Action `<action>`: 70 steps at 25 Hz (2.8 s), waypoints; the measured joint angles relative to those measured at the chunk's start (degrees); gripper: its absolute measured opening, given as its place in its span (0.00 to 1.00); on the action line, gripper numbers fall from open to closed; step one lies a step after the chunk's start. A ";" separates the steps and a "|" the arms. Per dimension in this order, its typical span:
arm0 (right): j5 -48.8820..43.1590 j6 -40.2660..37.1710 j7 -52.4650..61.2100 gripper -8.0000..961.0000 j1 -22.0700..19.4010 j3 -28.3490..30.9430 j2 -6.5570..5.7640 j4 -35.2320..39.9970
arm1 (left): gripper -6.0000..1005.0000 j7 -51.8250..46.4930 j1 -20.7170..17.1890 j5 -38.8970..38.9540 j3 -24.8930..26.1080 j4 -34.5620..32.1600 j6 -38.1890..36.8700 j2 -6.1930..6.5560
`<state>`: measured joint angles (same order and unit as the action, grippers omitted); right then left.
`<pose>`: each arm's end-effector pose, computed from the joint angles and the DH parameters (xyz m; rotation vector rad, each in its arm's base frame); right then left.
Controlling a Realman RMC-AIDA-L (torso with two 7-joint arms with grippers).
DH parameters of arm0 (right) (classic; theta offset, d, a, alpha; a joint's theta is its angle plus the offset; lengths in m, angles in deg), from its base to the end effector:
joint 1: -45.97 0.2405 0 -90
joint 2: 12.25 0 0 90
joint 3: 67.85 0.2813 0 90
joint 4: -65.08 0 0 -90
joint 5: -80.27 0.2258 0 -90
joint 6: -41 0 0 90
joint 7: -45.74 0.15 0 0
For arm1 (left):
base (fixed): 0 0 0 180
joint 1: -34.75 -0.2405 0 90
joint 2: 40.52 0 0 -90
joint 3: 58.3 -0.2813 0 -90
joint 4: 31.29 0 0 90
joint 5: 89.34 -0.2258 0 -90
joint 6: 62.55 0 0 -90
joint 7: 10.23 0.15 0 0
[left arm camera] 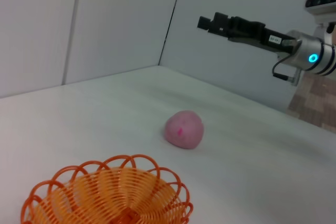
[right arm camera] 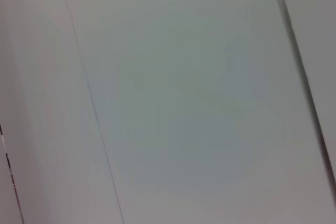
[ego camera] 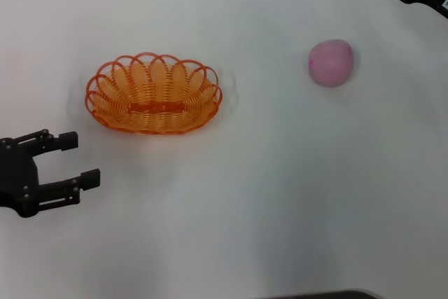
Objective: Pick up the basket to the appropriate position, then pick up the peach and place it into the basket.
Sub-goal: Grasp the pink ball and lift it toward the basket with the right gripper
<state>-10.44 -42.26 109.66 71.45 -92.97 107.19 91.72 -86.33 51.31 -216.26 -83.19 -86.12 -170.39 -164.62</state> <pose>0.3303 0.3574 0.0246 -2.0437 0.6482 1.0711 -0.3417 0.2525 0.0189 -2.7076 -0.6942 -0.6445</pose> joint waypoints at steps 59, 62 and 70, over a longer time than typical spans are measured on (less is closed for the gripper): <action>-65.03 -0.28 60.99 0.92 18.95 -24.12 -0.07 31.26 | 0.80 -0.74 3.01 -0.32 -0.69 3.78 0.01 0.10; -65.05 0.70 61.00 0.92 19.13 -24.64 -0.10 30.33 | 0.79 -0.76 3.02 -0.31 -0.69 3.87 -0.13 0.09; -65.11 4.65 60.72 0.92 19.87 -25.89 -0.68 25.57 | 0.79 -1.38 3.27 -0.37 -0.68 4.59 -0.09 0.09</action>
<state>-75.55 -37.61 170.38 91.32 -118.86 106.51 117.30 -87.71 54.58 -216.63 -83.87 -81.54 -170.48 -164.53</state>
